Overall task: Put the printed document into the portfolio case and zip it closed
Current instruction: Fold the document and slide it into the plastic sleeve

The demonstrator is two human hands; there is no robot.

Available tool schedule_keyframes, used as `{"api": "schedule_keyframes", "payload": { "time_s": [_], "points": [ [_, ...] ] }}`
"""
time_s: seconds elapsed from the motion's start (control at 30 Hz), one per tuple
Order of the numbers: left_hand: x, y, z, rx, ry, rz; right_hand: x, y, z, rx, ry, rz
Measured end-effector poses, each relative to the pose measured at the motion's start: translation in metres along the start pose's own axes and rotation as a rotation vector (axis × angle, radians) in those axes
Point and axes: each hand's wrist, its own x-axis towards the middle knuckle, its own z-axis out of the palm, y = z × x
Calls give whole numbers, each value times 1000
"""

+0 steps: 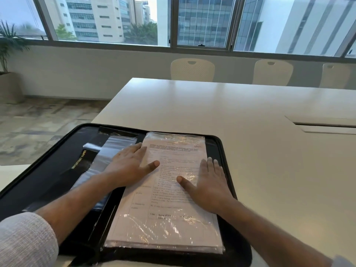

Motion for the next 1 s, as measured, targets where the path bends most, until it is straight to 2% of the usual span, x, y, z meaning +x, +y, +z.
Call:
{"api": "schedule_keyframes", "payload": {
  "time_s": [0.17,0.37,0.6,0.73,0.87,0.93,1.0],
  "points": [
    [-22,4,-2,-11,-26,3,4,8,-3,-48,52,-25],
    [-53,-4,-17,-92,34,-50,13,15,-13,-85,11,-59],
    [-92,-43,-23,-119,215,-143,15,18,-22,-75,-13,-93],
    [-115,-71,-21,-163,354,-228,9,5,-24,-46,48,-89],
    [-136,-86,-12,-249,335,-213,-5,-23,-22,-56,54,-153],
    [-143,-90,-10,-201,396,-257,-14,-41,-16,-62,33,-215],
    [-148,-96,-14,-101,476,-373,-22,-58,-8,-38,18,-267]
  ]
}}
